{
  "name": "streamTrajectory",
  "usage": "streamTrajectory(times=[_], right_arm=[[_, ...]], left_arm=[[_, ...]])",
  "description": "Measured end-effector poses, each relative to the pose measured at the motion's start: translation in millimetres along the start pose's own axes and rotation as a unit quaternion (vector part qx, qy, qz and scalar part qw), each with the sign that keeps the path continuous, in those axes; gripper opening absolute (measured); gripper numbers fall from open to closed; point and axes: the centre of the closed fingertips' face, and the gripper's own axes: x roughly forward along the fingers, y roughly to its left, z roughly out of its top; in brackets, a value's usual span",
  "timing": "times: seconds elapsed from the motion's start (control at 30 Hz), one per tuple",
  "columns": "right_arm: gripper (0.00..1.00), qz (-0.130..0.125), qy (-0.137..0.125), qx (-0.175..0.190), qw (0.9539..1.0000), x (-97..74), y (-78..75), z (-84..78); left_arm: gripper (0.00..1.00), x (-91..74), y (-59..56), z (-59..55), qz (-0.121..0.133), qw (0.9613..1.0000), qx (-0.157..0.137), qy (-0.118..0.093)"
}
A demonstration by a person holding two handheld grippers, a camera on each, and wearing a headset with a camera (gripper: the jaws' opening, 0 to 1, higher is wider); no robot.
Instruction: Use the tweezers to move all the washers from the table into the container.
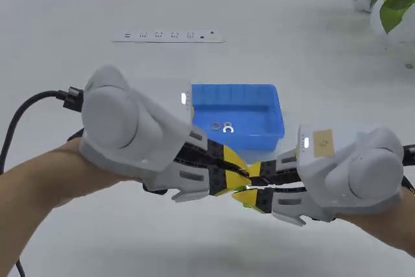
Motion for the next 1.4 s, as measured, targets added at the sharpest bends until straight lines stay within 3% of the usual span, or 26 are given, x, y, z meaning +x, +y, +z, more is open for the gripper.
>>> streamTrajectory(times=[0.3,0.47,1.03,1.4], right_arm=[[0.11,-0.005,0.001,0.013,0.9999,1.9,-4.2,-8.5],[0.11,-0.016,-0.003,0.023,0.9996,3.1,-10.5,-10.9],[0.11,-0.021,-0.003,0.030,0.9993,10.8,-23.3,-13.3],[0.12,-0.020,0.005,0.031,0.9993,13.0,-21.2,-19.1]], left_arm=[[0.07,9.6,3.1,-3.8,-0.010,0.9999,-0.003,0.006],[0.07,11.6,8.8,-4.8,-0.005,1.0000,-0.002,0.005],[0.07,13.6,21.7,-10.2,0.003,0.9999,-0.008,0.006],[0.07,16.3,20.9,-14.2,0.000,0.9998,-0.018,0.004]])
